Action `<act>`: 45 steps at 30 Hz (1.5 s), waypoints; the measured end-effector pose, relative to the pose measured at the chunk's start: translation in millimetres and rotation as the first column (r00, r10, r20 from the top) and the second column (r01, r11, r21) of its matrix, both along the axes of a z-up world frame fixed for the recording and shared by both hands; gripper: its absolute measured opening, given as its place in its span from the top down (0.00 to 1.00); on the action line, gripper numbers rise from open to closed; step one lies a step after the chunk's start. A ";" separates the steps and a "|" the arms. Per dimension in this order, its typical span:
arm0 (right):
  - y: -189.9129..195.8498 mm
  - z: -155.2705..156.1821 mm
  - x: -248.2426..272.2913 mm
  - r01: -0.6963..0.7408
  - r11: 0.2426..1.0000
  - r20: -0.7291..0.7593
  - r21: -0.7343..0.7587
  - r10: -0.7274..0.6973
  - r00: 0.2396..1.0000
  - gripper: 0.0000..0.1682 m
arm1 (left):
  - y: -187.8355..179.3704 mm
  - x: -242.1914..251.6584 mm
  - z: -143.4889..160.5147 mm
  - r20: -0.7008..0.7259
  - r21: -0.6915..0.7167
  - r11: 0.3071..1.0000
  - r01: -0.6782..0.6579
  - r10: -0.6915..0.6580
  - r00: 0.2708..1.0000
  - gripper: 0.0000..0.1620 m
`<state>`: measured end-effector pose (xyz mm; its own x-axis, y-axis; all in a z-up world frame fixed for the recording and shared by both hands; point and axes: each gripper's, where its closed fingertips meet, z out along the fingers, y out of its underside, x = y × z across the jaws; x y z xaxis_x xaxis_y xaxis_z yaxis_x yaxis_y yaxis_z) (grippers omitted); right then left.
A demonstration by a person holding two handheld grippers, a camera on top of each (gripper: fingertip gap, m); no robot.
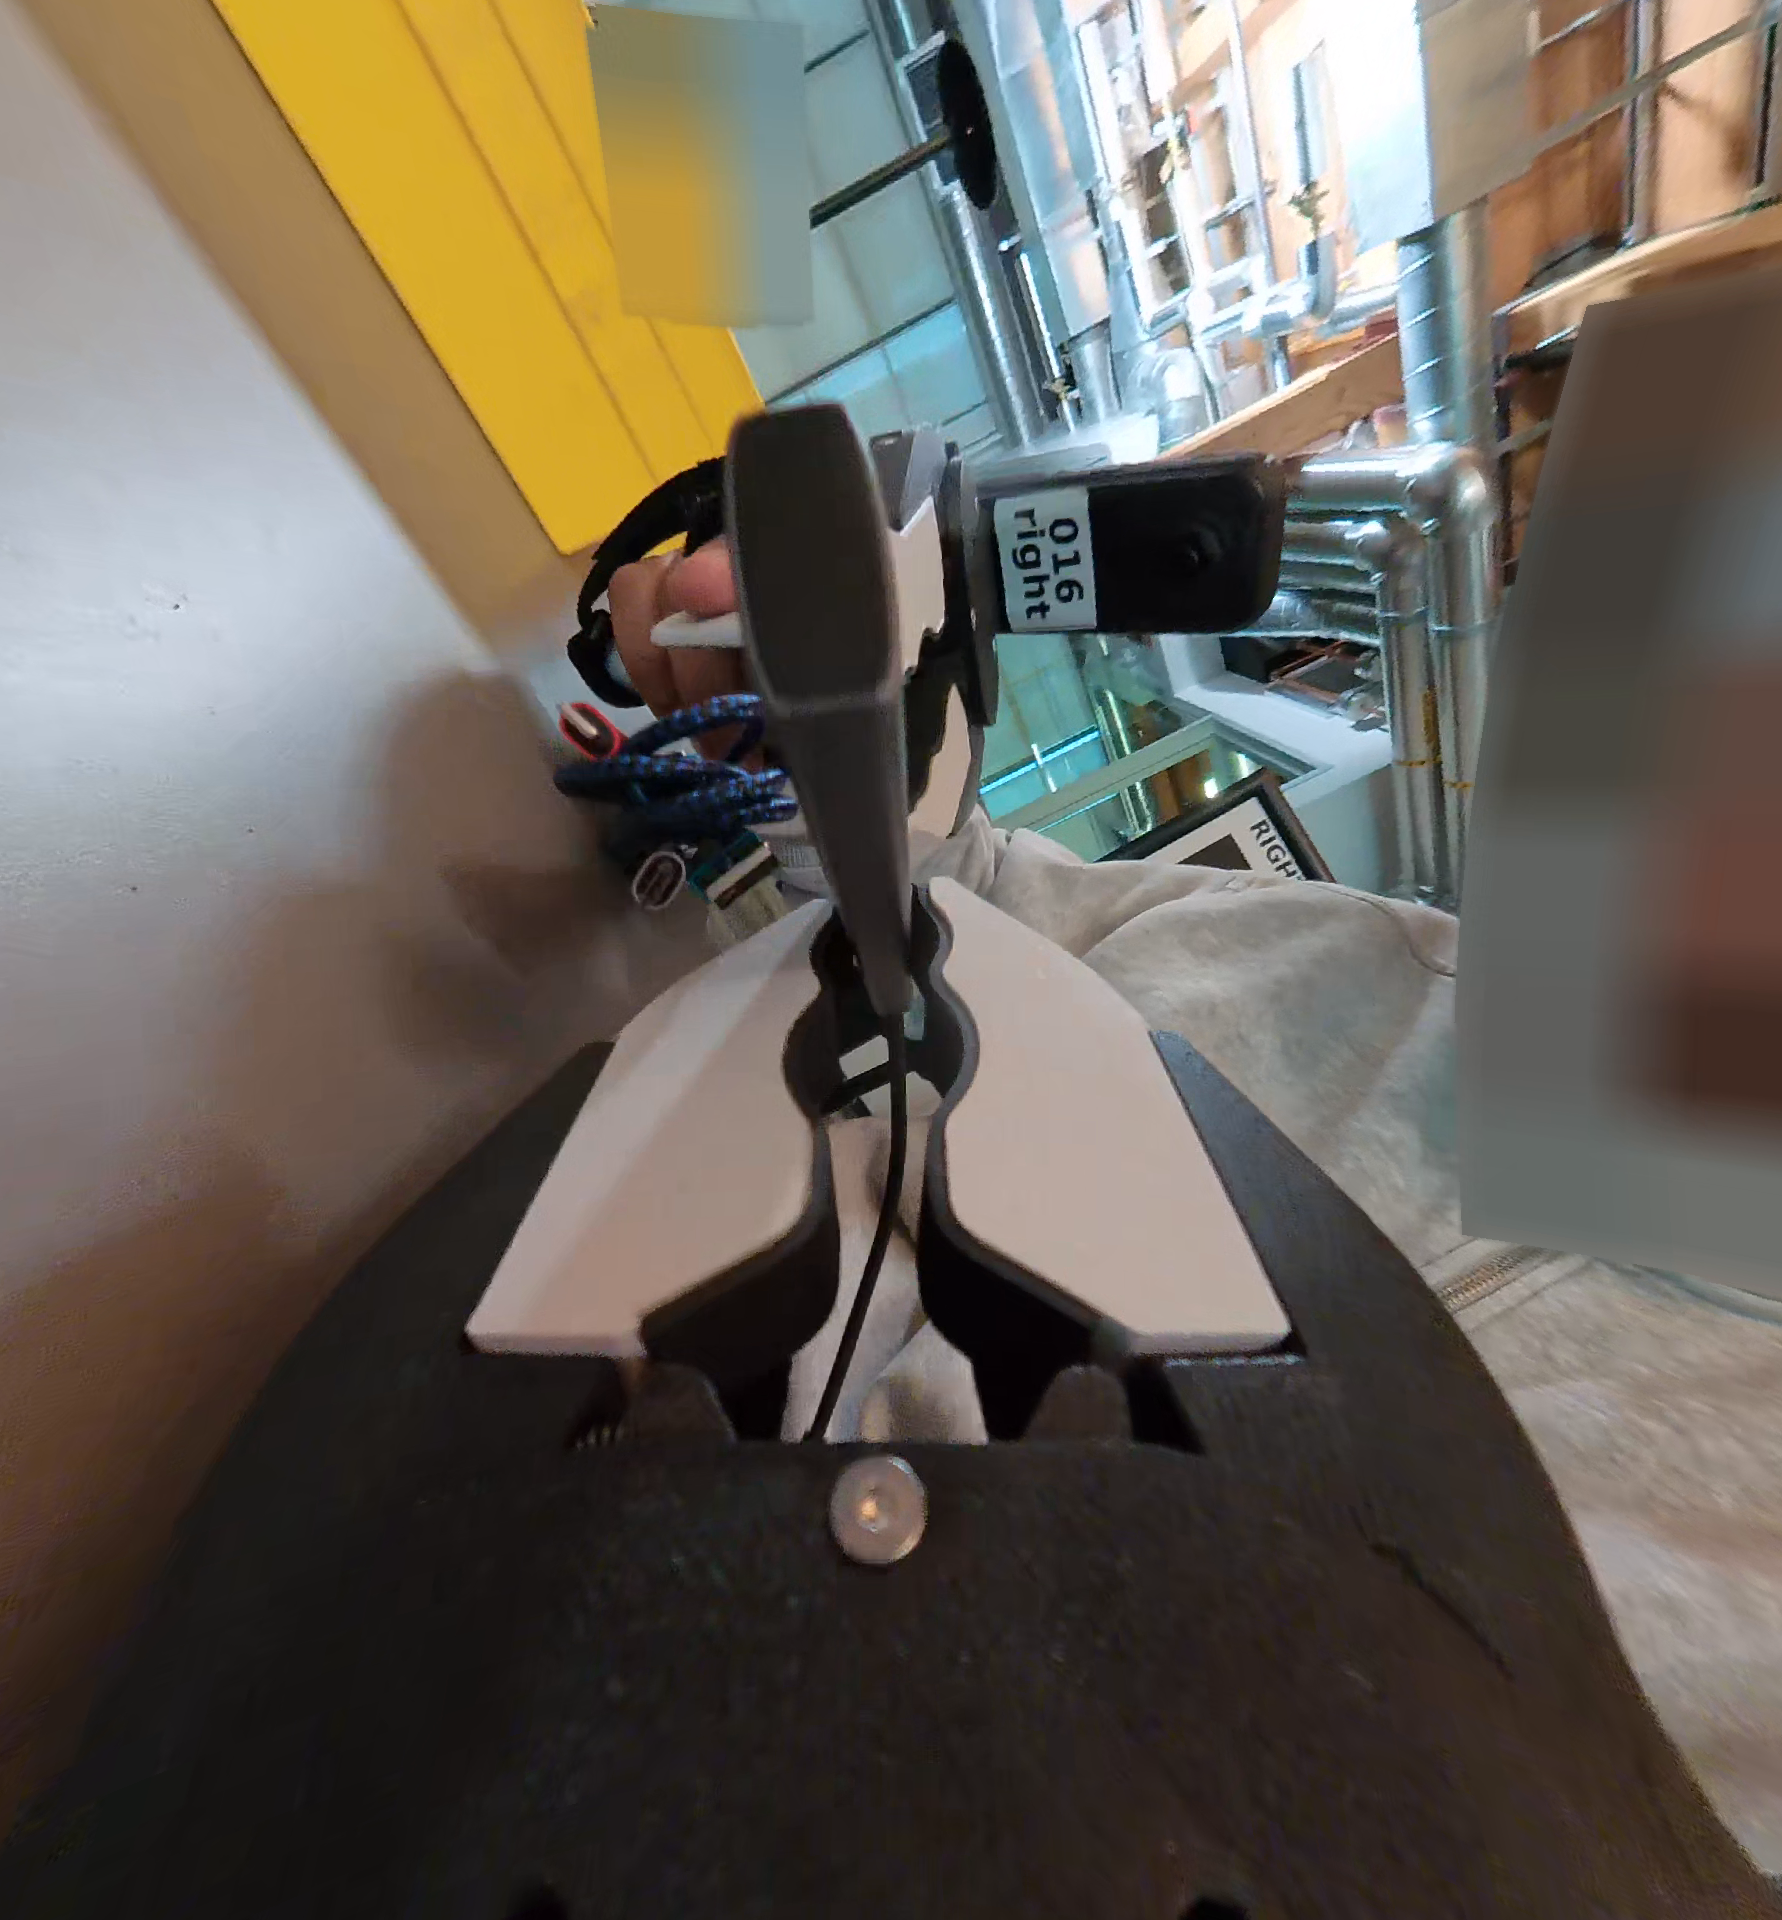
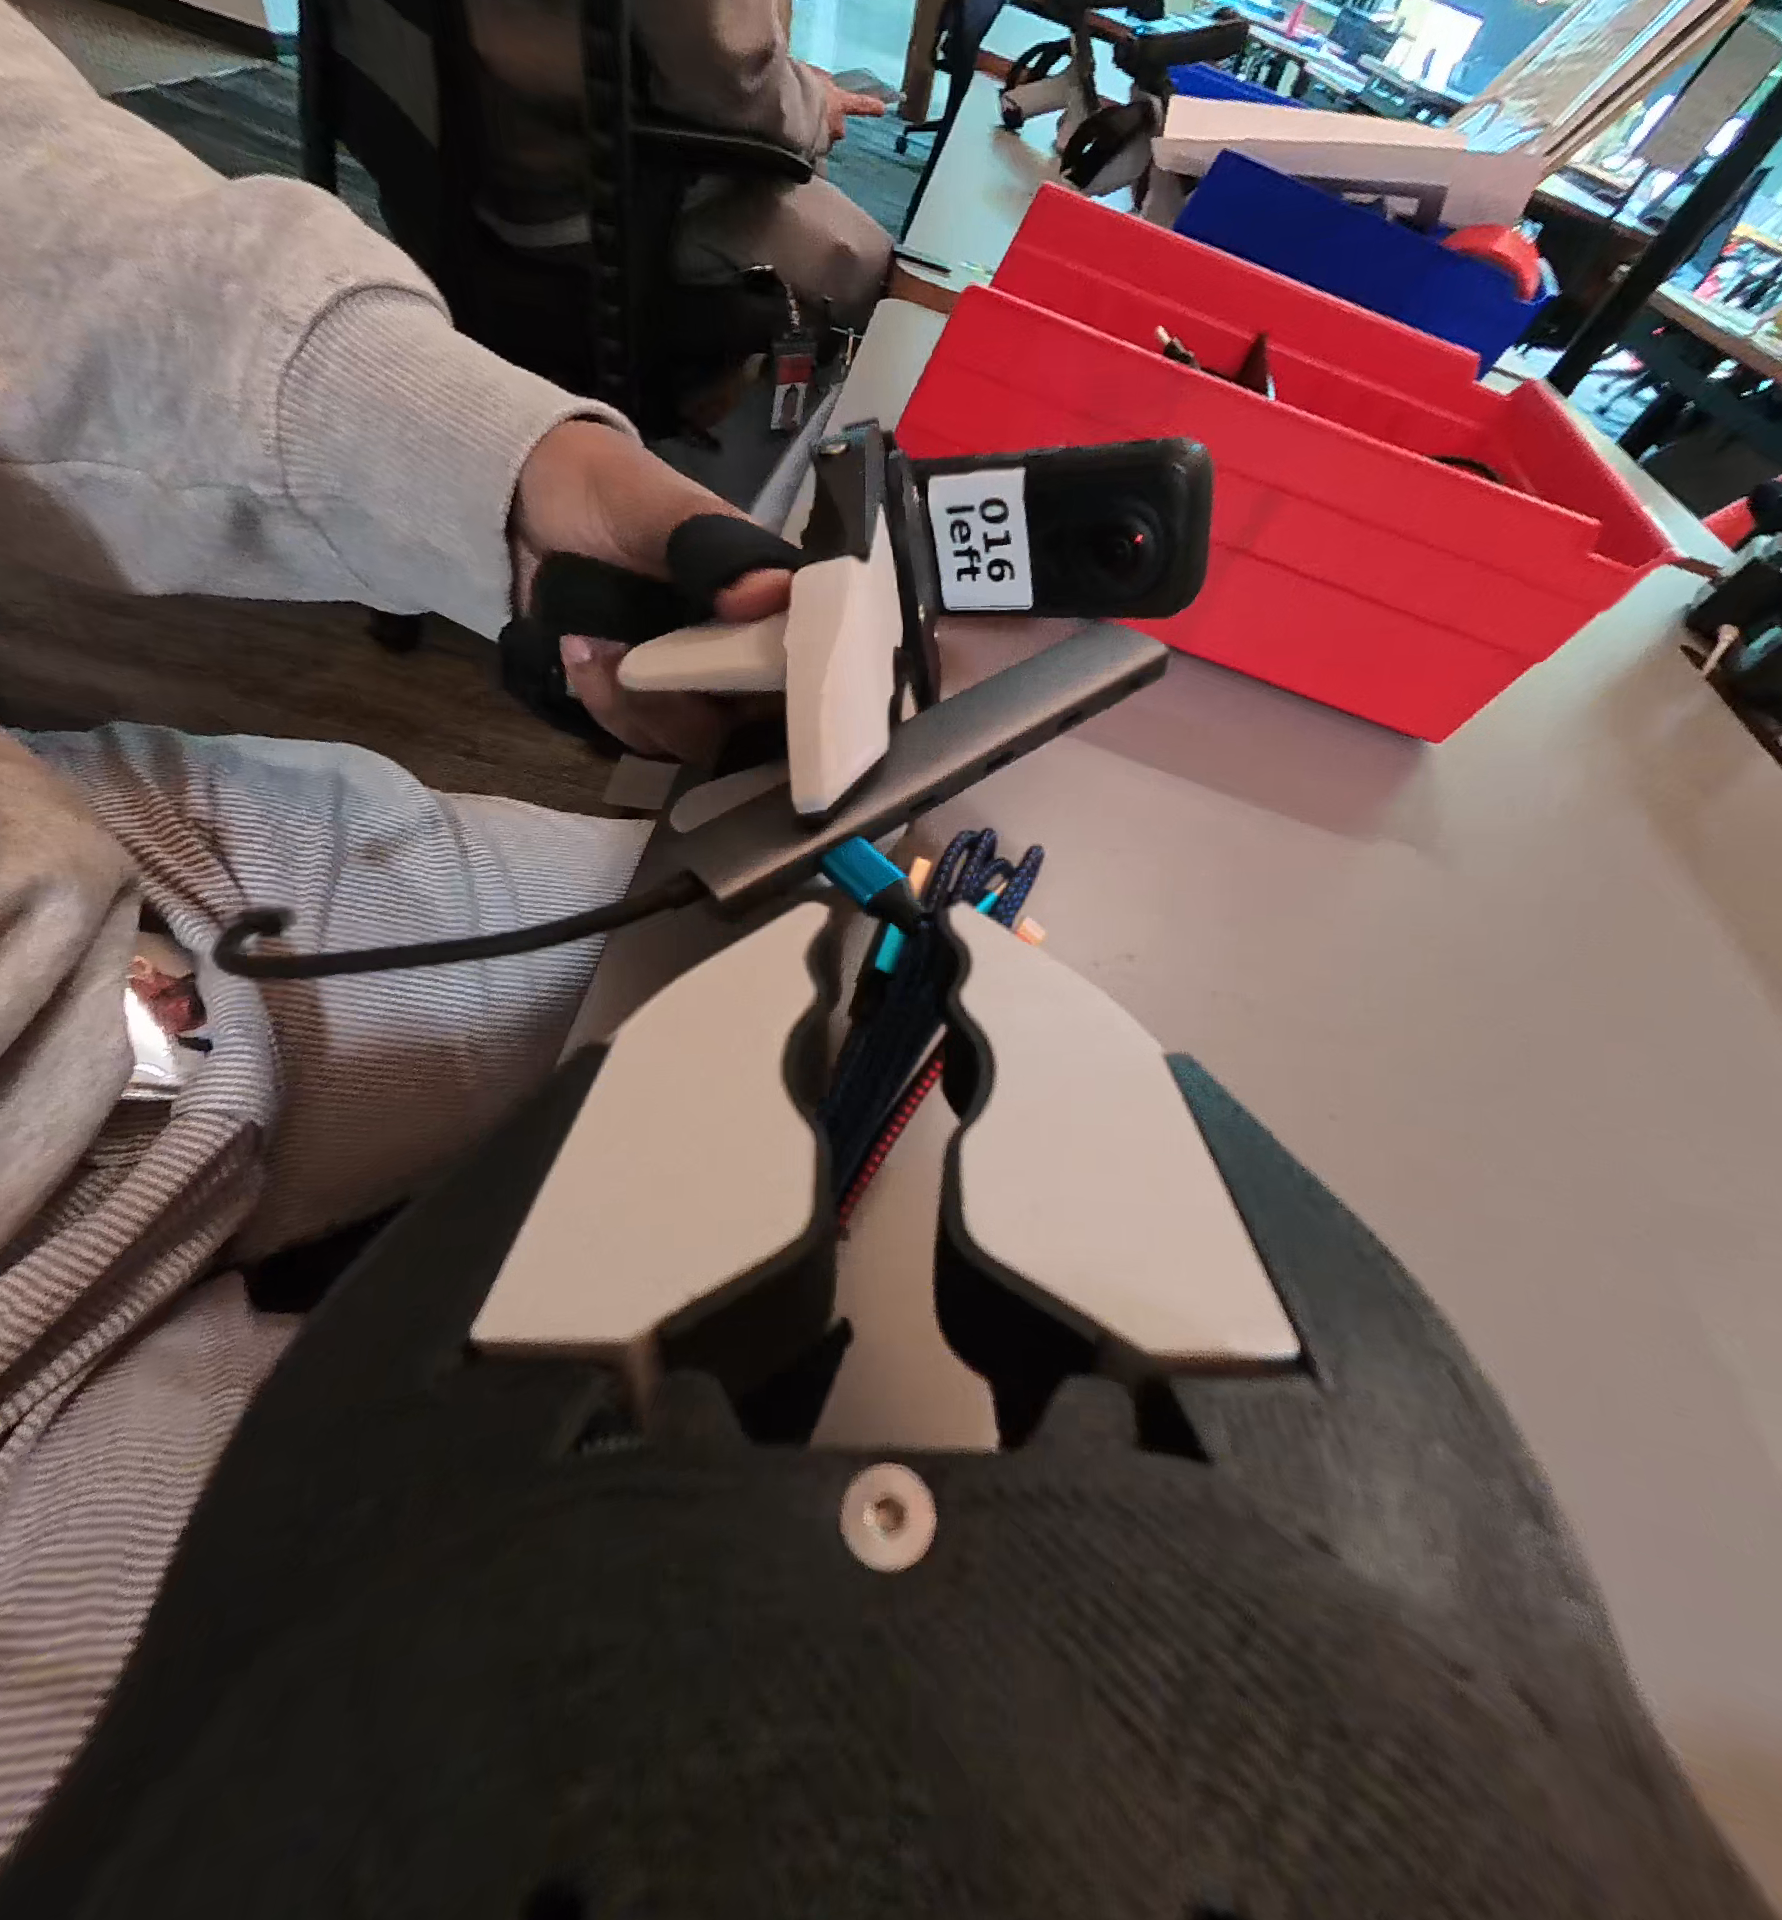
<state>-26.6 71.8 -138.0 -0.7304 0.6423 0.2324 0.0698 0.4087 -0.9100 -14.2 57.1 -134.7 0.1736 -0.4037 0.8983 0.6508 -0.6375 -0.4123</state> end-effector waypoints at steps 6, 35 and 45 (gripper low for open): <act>-2.1 6.5 2.3 -0.012 0.999 0.001 -0.040 0.012 1.000 0.95 | 1.3 -10.5 4.3 0.077 0.003 0.999 -0.046 0.045 0.996 0.94; -11.8 -1.5 0.9 0.010 1.000 0.054 -0.023 -0.009 0.999 0.94 | 2.9 -12.5 -2.2 0.052 -0.031 0.996 -0.078 0.080 0.995 0.93; -11.2 0.3 -1.8 0.020 0.999 0.040 -0.041 -0.018 0.999 0.94 | 5.5 -15.5 0.1 0.074 -0.021 0.994 -0.104 0.105 0.992 0.93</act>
<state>-28.4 60.5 -137.7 -0.7260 0.6646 0.1766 0.1131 0.3686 -0.9227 -29.6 62.6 -134.7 0.1458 -0.3713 0.9170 0.7429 -0.5710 -0.3493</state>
